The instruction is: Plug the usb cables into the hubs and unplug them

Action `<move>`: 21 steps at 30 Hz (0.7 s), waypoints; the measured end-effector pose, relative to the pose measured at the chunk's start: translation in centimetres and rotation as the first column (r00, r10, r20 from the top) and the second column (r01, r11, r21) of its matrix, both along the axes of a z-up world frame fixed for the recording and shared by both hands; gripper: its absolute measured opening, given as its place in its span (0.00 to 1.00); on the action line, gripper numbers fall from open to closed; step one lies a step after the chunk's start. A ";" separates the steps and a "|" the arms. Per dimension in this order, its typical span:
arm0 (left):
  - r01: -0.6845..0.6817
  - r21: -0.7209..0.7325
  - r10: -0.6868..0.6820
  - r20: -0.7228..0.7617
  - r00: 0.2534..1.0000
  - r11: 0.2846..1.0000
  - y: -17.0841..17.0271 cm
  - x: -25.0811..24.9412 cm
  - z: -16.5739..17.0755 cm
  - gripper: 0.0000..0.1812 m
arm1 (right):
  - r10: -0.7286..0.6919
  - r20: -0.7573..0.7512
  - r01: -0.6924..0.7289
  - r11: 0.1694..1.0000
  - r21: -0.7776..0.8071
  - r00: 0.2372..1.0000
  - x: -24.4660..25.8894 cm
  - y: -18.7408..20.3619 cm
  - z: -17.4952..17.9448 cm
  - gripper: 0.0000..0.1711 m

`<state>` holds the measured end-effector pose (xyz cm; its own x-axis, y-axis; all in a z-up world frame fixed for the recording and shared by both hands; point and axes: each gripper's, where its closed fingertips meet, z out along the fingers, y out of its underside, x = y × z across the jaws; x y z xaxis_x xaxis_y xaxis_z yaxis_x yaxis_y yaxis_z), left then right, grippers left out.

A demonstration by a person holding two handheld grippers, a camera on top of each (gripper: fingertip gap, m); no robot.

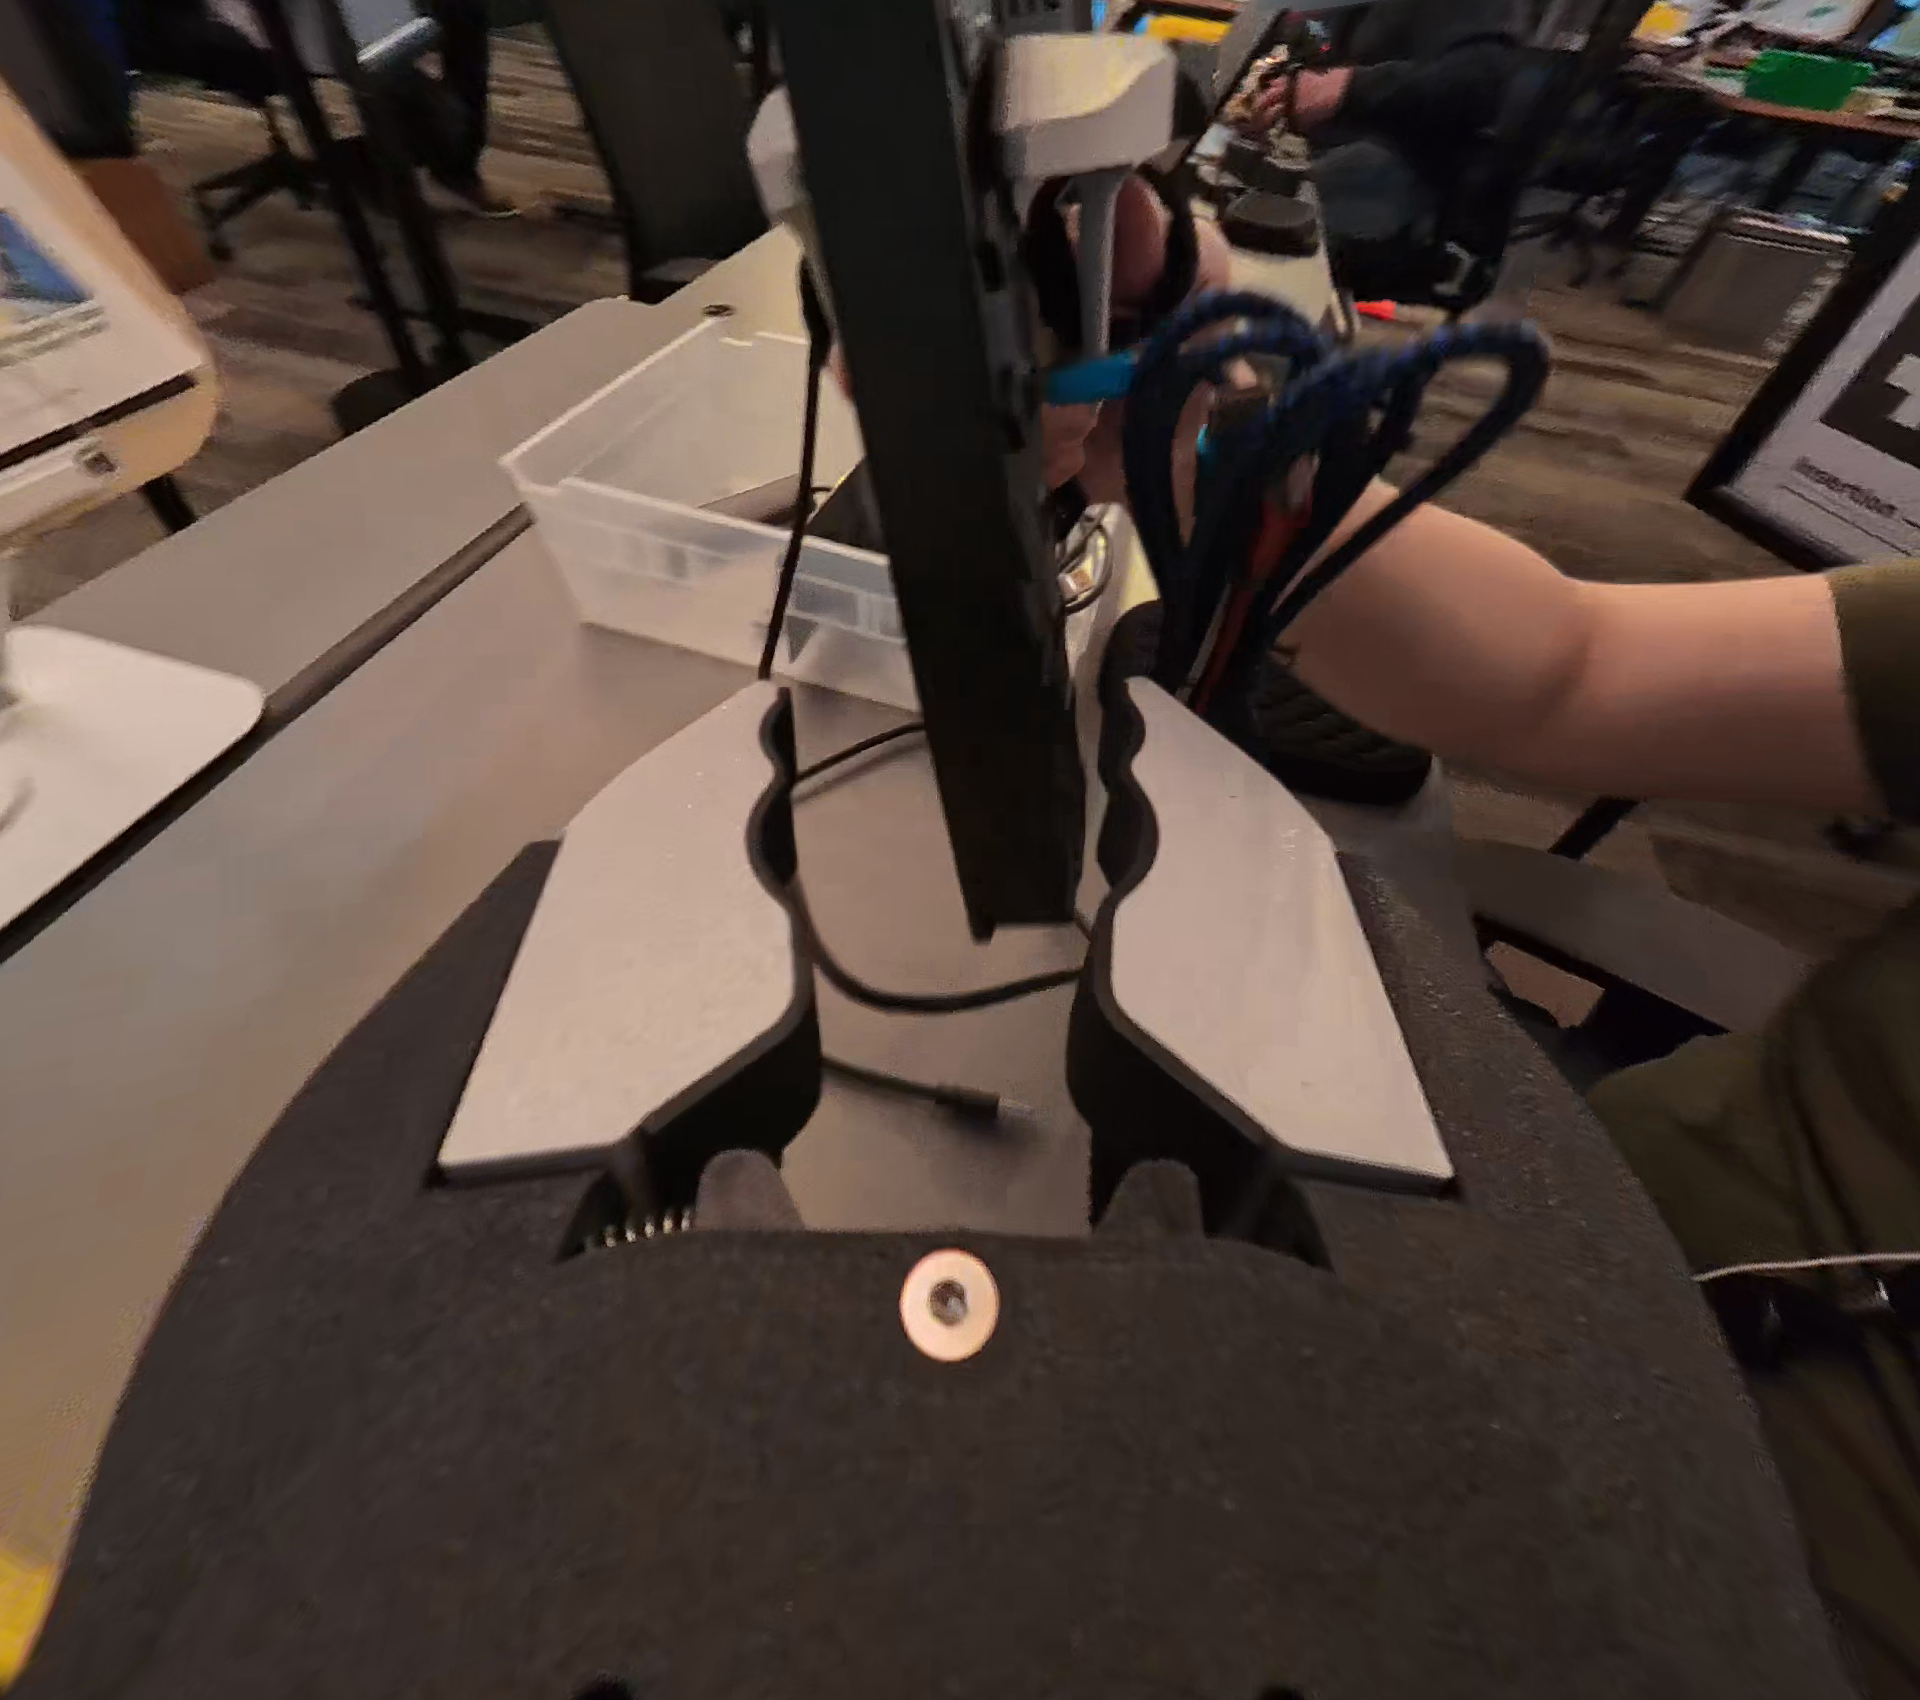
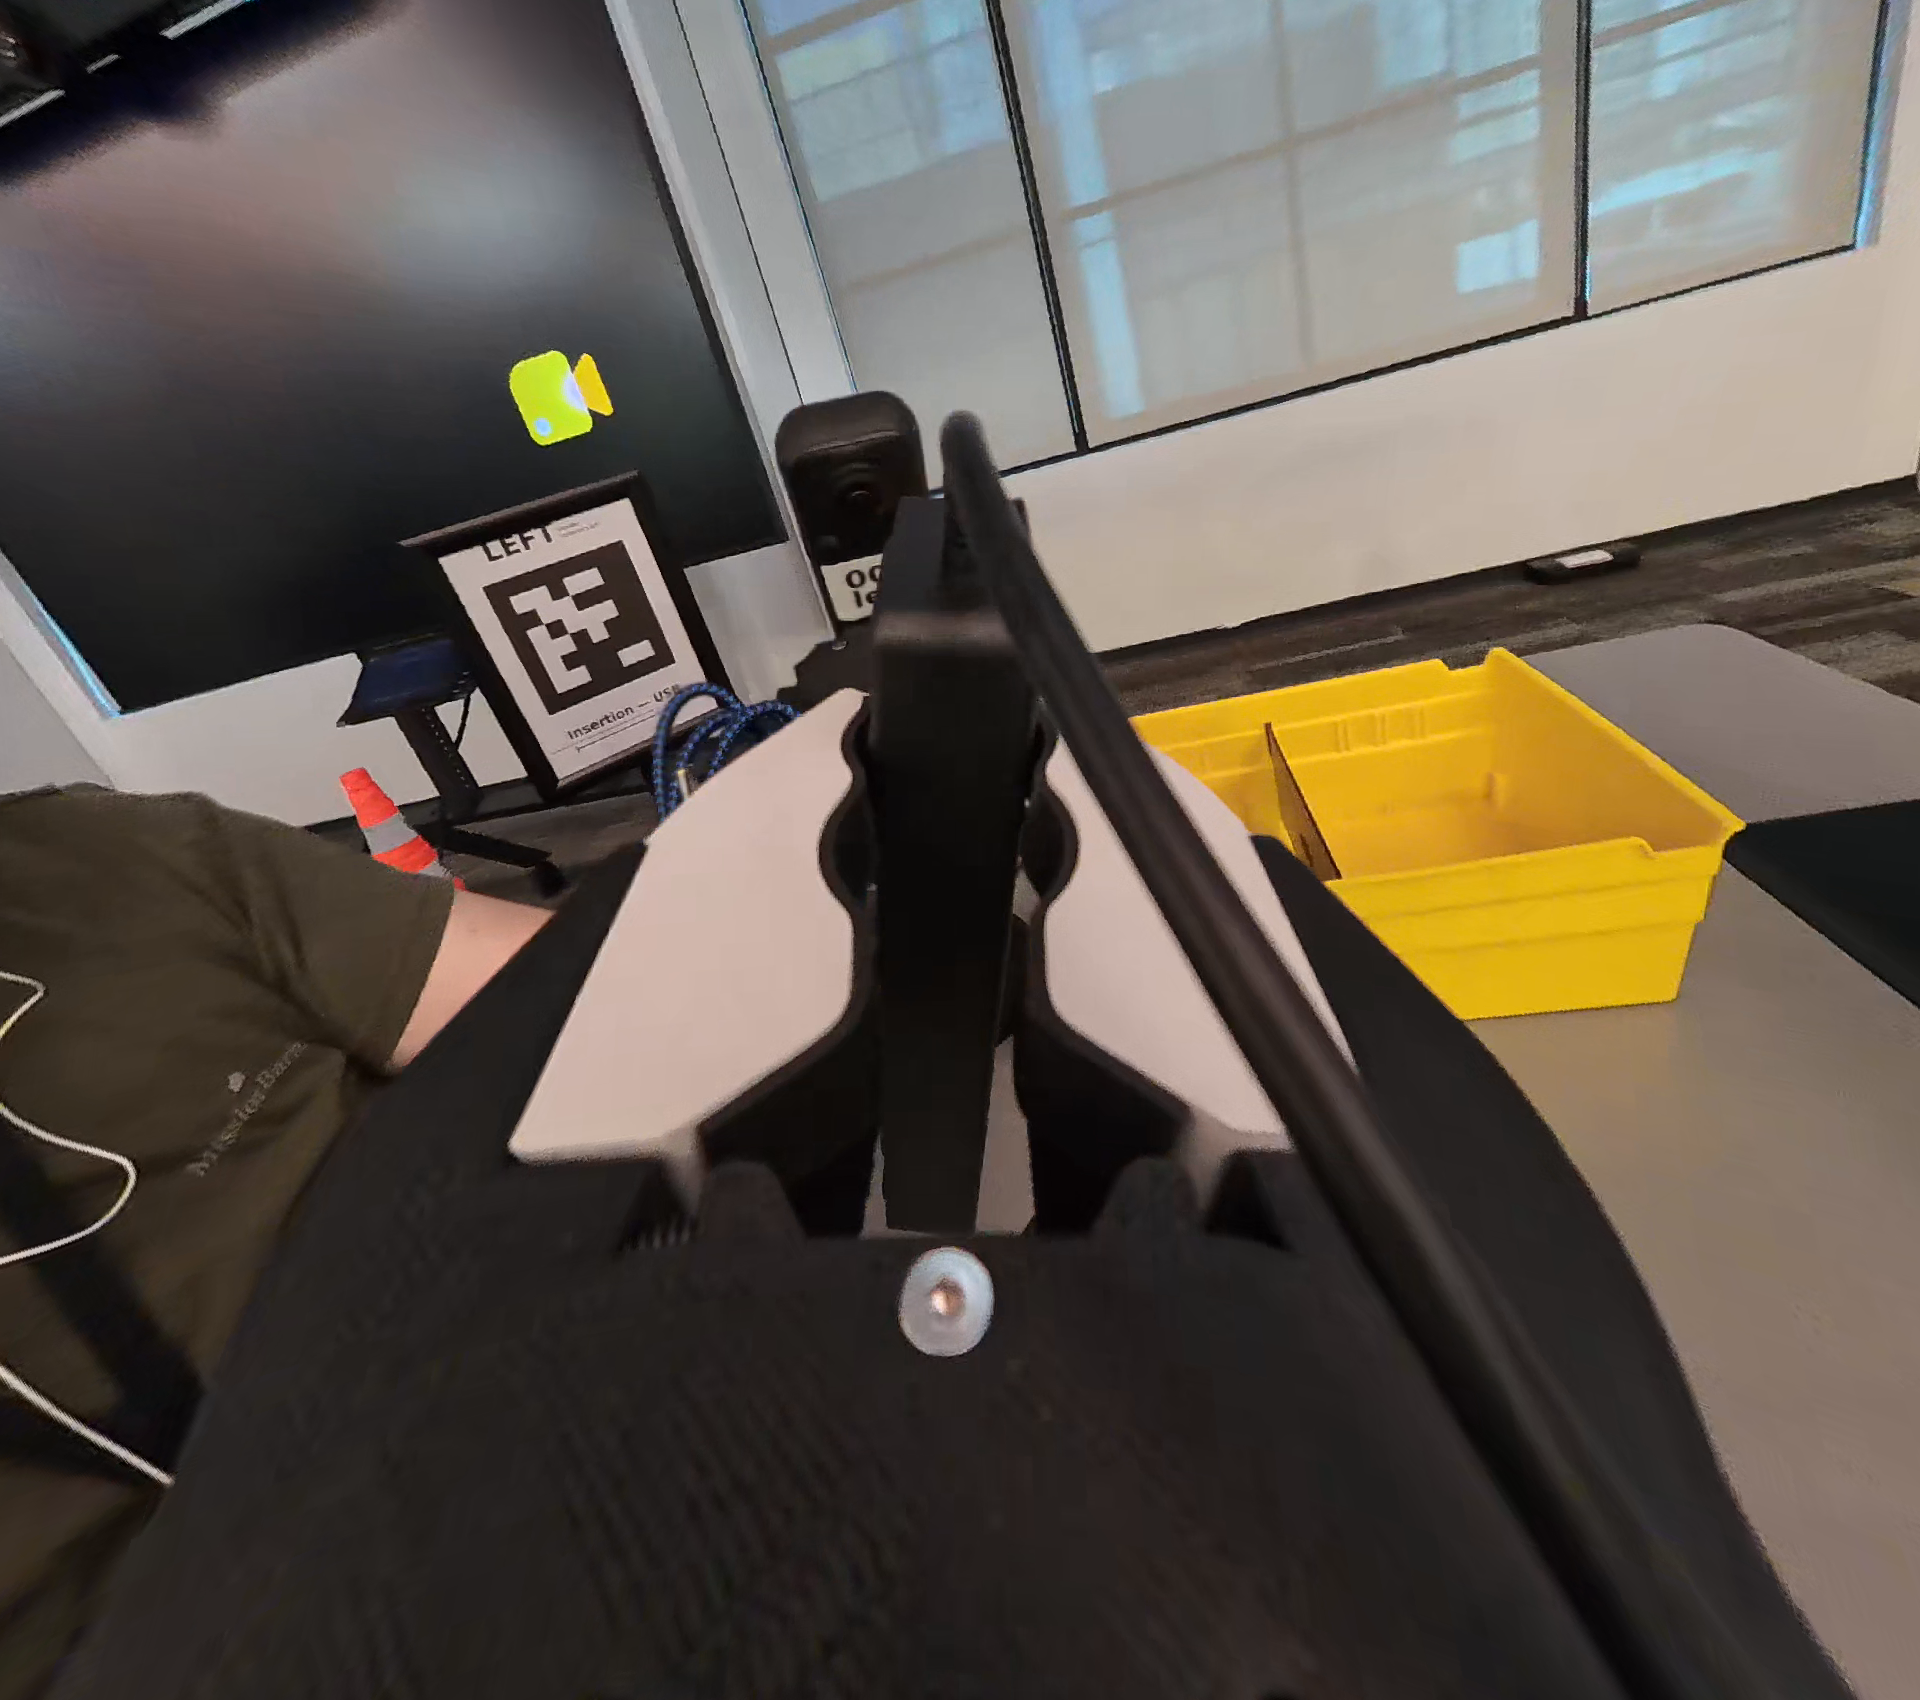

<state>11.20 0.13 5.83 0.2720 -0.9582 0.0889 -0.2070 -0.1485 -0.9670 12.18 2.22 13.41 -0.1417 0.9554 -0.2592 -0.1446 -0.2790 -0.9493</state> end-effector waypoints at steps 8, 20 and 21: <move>0.116 0.124 -0.093 -0.183 0.979 0.985 0.5 5.6 -2.3 0.23 | 0.036 -0.050 -0.031 0.993 0.110 0.998 0.9 -0.8 -0.4 0.14; 0.174 0.128 -0.168 -0.054 0.984 0.976 2.1 8.5 -2.3 0.16 | 0.003 -0.107 0.018 0.982 0.188 0.994 2.5 0.3 -0.1 0.14; 0.169 0.138 -0.161 -0.063 0.985 0.976 2.2 8.5 -2.3 0.16 | 0.008 -0.123 0.016 0.981 0.194 0.992 2.6 0.3 0.0 0.14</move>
<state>19.68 2.37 3.56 0.1098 -0.9920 -0.0617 -0.2673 0.0304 -0.9631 14.80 2.50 13.42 -0.1566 0.9864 -0.0489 -0.2644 -0.0896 -0.9602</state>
